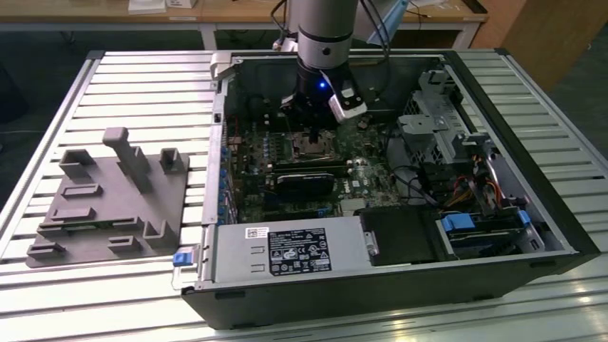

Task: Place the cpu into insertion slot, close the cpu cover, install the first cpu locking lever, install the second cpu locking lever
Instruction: 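Close the cpu cover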

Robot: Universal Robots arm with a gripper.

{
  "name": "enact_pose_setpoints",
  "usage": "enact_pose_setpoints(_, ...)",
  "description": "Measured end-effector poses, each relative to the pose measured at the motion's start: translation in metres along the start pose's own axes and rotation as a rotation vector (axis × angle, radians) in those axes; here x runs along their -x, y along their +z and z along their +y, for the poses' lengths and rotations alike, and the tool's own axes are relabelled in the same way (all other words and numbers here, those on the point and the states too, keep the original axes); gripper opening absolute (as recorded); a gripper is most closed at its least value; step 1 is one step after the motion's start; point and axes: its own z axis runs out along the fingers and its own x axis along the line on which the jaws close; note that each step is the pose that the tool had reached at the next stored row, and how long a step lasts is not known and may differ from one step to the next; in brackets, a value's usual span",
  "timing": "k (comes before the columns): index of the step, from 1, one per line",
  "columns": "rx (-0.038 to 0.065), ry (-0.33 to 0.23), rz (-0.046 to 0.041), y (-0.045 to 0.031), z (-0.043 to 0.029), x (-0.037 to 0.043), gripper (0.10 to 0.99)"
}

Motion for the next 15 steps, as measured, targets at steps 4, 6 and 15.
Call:
enact_pose_setpoints(4, 0.0, -0.001, -0.0001, 0.0005, -0.0003, -0.0028, 0.106)
enact_pose_setpoints(6, 0.0, -0.001, -0.0001, 0.0008, -0.0005, -0.0054, 0.106)
enact_pose_setpoints(15, 0.0, -0.001, -0.0003, 0.003, -0.002, -0.0199, 0.106)
